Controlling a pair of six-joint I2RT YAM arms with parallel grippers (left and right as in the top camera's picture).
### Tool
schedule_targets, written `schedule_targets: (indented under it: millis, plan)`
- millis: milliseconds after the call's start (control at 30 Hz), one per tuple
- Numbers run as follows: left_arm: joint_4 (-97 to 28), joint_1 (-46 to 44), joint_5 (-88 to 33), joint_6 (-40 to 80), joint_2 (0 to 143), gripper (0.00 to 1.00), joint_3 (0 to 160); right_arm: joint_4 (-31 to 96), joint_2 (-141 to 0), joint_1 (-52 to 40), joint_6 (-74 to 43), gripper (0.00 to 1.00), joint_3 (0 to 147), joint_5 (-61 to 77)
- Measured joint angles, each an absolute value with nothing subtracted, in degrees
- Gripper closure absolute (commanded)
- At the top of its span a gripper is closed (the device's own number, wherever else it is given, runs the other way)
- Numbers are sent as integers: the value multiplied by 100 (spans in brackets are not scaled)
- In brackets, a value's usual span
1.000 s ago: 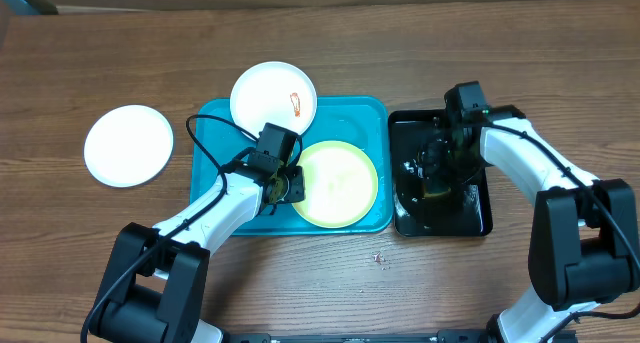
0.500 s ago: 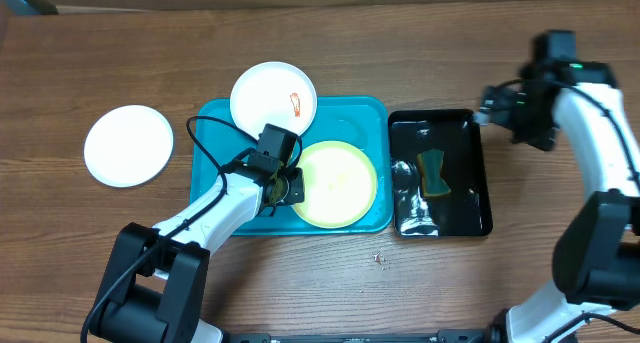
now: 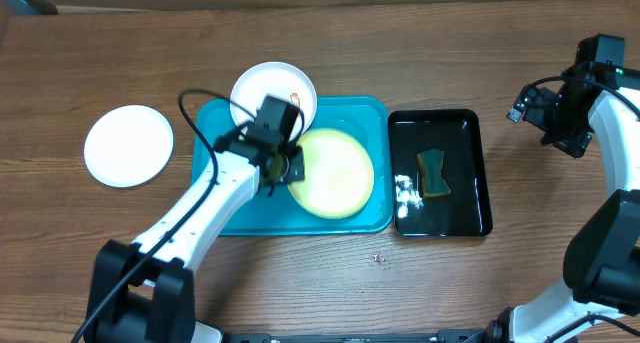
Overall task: Clean dirty plates on tray and stack at the side
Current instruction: 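Lift the yellow plate with the left gripper and tilt it up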
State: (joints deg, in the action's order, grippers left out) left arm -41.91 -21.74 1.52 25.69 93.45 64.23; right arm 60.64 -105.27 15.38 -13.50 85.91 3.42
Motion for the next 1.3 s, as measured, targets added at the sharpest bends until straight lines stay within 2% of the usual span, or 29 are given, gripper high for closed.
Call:
schedule_targets:
  millis: [200,533,733,967,1133,1300]
  plan:
    - [-4480,-2180,480,2508,9260,96,7422,6060,-10527,1540,-1347,0,8591,342]
    - [-4147,-2694,854,2493,9251,96,7876,6062,-10527,1538,-1350,0,8591,344]
    - [-3981,-3564,1758,2491,9251,96,7883,6062,-10527,1538,-1350,0,8591,342]
    - [-3566,-5089,3468,2045,9253,96,7889,6062,-10527,1538,-1350,0,8591,342]
    - [-2751,-6027,4831,1026,9393,96,7913,6060,-10527,1538,-1350,0,8591,344]
    - [-1881,-6600,5944,-242,9717,96,7920,6064,-10527,1538,-1350,0,8591,342]
